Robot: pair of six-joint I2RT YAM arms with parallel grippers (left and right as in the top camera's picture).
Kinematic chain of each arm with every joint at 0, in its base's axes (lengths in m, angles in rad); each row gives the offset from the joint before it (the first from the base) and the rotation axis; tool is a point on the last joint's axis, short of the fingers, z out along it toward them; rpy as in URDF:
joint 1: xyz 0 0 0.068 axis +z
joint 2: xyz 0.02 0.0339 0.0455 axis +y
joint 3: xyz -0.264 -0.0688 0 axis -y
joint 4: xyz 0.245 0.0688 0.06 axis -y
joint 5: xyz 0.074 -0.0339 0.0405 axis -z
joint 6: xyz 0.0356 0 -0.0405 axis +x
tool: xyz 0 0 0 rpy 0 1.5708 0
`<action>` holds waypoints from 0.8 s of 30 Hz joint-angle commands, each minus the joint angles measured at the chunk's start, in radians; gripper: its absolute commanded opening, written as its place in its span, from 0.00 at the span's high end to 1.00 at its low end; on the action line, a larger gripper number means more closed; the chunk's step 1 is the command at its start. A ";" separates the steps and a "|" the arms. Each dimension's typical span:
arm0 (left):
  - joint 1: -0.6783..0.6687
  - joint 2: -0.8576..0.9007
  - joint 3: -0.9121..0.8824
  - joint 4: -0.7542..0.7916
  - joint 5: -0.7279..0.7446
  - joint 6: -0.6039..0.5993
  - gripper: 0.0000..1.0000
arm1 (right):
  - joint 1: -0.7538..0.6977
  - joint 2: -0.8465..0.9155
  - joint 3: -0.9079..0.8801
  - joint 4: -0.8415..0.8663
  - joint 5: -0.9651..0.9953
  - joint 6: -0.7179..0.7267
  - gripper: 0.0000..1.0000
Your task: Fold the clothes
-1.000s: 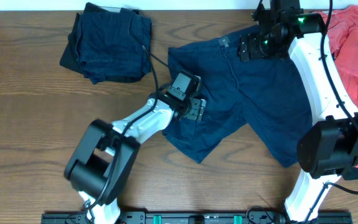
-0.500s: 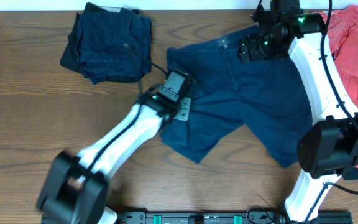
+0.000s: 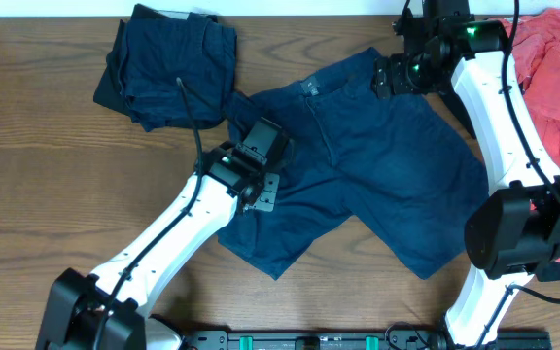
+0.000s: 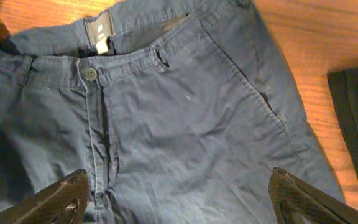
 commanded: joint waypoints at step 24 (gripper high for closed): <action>0.303 -0.010 0.203 0.138 -0.009 -0.039 0.30 | 0.002 0.005 -0.480 0.111 0.003 0.184 0.69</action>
